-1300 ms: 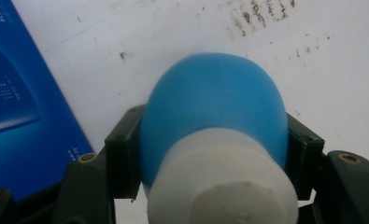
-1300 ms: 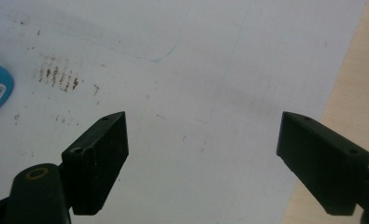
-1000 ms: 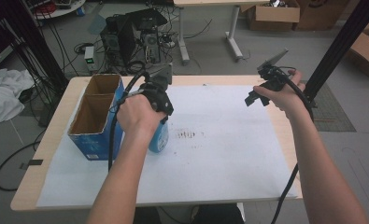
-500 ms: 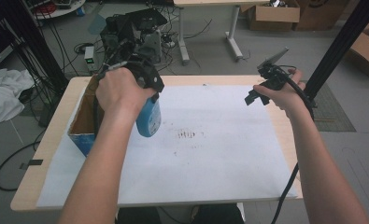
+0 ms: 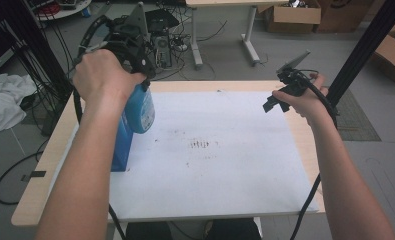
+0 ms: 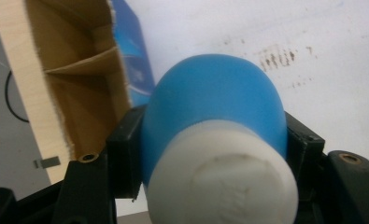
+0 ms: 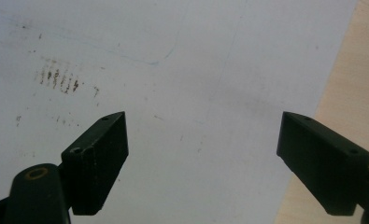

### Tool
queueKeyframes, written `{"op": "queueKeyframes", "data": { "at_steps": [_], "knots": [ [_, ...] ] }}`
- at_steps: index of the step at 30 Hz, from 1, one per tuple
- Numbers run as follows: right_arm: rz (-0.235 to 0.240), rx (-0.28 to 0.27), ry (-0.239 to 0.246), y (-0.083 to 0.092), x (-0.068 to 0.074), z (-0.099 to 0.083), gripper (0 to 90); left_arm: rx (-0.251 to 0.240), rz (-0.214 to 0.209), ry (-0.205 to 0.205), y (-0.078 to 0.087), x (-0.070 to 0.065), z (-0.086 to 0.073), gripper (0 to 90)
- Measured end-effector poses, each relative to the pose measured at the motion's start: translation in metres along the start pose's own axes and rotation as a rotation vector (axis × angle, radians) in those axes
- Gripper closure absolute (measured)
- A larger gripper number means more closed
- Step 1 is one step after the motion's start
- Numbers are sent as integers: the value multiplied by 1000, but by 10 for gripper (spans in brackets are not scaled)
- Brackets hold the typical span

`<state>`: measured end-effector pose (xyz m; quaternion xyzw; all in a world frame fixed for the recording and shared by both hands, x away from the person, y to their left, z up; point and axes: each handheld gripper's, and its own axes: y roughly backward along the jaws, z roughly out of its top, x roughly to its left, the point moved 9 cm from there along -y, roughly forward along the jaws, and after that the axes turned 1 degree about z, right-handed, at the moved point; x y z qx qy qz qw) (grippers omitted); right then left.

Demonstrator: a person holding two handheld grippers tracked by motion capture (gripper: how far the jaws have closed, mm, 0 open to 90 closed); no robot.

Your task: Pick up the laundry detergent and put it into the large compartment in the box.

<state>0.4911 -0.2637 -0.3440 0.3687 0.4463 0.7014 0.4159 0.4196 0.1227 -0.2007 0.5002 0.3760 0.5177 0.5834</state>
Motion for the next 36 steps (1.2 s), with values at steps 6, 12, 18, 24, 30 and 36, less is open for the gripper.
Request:
{"op": "queueKeyframes", "data": {
  "at_steps": [6,12,18,24,30,36],
  "knots": [
    [9,-3,-7,0,-2,0,166,1,11,42,5,22,-3,382],
    [6,-2,-12,0,-5,-1,166,-16,20,100,11,46,-7,382],
    [9,-5,-23,0,-8,-2,166,-29,42,157,15,73,-11,381],
    [4,-4,-29,0,-13,-3,166,-22,72,206,11,95,-17,382],
    [10,-2,-26,-2,-11,-3,166,-17,91,235,8,107,-21,382],
    [5,-1,-21,-2,-12,-3,166,-23,96,239,4,112,-21,382]
  ]
}}
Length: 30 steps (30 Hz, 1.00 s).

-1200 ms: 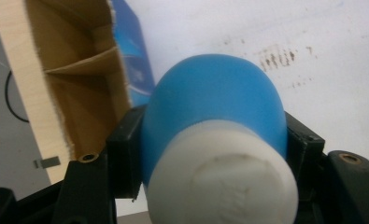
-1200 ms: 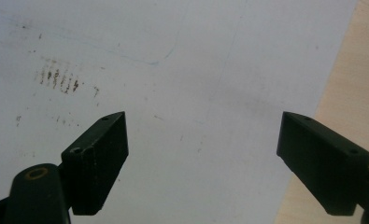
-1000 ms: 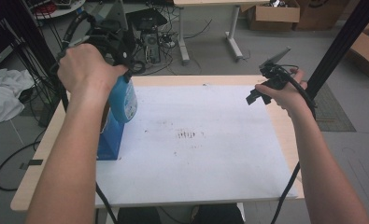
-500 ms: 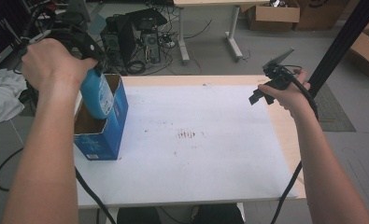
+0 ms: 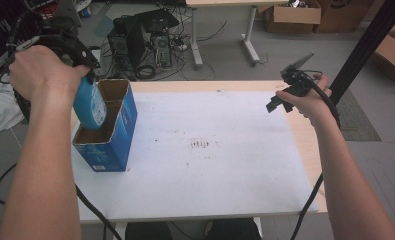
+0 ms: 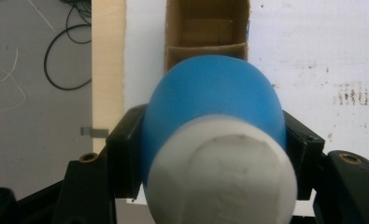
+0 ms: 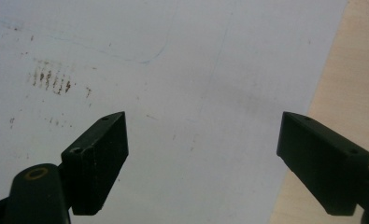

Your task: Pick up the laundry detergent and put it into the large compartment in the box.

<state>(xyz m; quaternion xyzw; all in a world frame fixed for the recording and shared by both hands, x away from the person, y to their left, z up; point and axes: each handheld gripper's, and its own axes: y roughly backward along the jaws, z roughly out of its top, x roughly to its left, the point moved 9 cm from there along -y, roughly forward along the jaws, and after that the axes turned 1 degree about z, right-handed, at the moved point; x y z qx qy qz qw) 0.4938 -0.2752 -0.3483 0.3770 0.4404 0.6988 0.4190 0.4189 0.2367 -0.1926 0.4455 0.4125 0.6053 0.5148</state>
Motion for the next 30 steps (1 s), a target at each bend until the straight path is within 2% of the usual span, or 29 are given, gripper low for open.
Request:
{"op": "queueKeyframes", "data": {
  "at_steps": [5,11,14,19,20,21,30],
  "knots": [
    [0,2,-1,-1,0,0,166,-6,-5,11,-9,2,0,382],
    [3,-2,1,-2,0,-1,166,15,-3,0,-28,2,-3,382],
    [3,-2,-3,-2,0,-1,166,34,-9,-8,-45,-1,-6,382],
    [5,-5,11,-1,1,-2,166,57,-10,-15,-60,-4,-8,382],
    [5,-7,14,-1,2,-2,166,65,-13,-18,-69,-5,-10,382],
    [5,-7,14,-1,2,-2,166,65,-13,-18,-69,-5,-10,382],
    [5,-11,14,1,2,-2,165,100,-20,-30,-105,-10,-17,382]
  ]
}}
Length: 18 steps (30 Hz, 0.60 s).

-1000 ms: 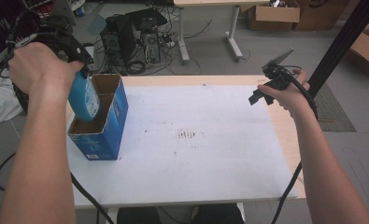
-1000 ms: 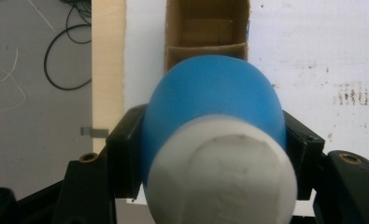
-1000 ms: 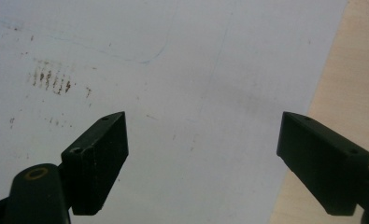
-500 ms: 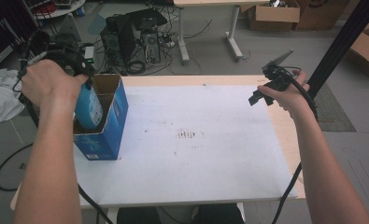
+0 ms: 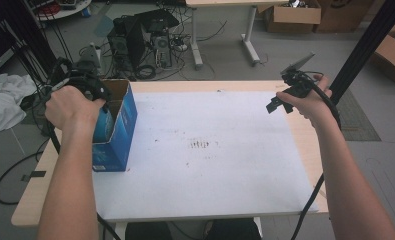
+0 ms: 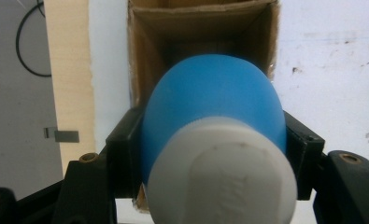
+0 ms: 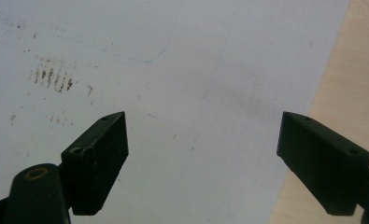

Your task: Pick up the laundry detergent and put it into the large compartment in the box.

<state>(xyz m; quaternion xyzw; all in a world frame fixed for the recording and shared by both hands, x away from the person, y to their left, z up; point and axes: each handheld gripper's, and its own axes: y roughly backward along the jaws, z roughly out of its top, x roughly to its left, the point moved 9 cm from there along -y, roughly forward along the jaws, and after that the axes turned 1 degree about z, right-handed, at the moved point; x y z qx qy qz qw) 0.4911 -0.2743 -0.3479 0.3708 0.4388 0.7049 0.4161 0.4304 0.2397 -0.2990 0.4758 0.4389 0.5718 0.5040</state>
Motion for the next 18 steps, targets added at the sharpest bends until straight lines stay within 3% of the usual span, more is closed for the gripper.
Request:
{"op": "queueKeyframes", "data": {
  "at_steps": [8,18],
  "knots": [
    [-10,6,3,-1,-2,-1,165,36,-3,6,-28,2,-6,382],
    [-8,0,1,0,-3,-1,165,61,19,-4,-49,3,-11,382]
  ]
}}
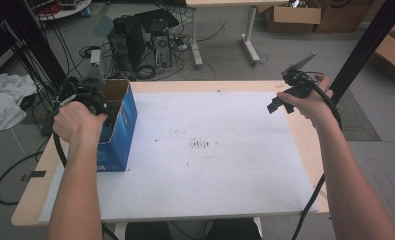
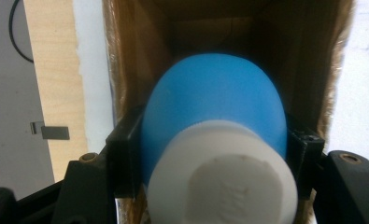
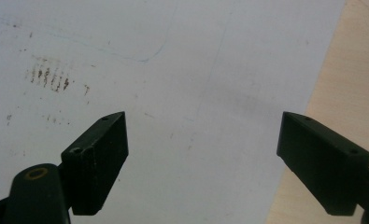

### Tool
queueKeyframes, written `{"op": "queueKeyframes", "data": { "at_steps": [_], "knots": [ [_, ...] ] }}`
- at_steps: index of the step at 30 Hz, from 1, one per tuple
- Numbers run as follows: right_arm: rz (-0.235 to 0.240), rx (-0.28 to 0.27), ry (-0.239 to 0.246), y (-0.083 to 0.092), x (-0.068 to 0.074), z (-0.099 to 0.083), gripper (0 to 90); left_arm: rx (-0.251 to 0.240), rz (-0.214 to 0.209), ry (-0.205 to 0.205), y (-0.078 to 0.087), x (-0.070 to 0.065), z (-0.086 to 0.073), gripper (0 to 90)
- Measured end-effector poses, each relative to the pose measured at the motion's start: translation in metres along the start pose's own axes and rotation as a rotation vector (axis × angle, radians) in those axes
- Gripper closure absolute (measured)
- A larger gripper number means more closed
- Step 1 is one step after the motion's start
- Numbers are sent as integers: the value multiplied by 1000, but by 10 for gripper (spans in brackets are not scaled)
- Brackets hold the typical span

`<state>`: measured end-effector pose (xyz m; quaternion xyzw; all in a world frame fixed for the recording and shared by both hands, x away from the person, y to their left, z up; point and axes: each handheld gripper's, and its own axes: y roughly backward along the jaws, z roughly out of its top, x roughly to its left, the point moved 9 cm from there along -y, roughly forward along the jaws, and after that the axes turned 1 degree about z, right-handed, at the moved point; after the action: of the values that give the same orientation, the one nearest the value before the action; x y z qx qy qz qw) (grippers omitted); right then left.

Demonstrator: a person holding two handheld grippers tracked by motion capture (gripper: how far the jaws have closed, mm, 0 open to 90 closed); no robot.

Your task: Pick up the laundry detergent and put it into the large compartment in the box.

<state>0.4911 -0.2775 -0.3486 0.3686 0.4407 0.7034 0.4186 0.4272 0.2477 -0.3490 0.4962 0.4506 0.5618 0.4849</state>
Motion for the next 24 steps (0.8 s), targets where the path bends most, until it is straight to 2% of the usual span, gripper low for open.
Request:
{"op": "queueKeyframes", "data": {
  "at_steps": [14,24],
  "knots": [
    [-2,5,-1,-3,-2,-1,165,21,8,-8,-18,0,-2,381],
    [-2,10,-3,-6,-1,-1,165,16,6,-1,-18,0,-1,380]
  ]
}}
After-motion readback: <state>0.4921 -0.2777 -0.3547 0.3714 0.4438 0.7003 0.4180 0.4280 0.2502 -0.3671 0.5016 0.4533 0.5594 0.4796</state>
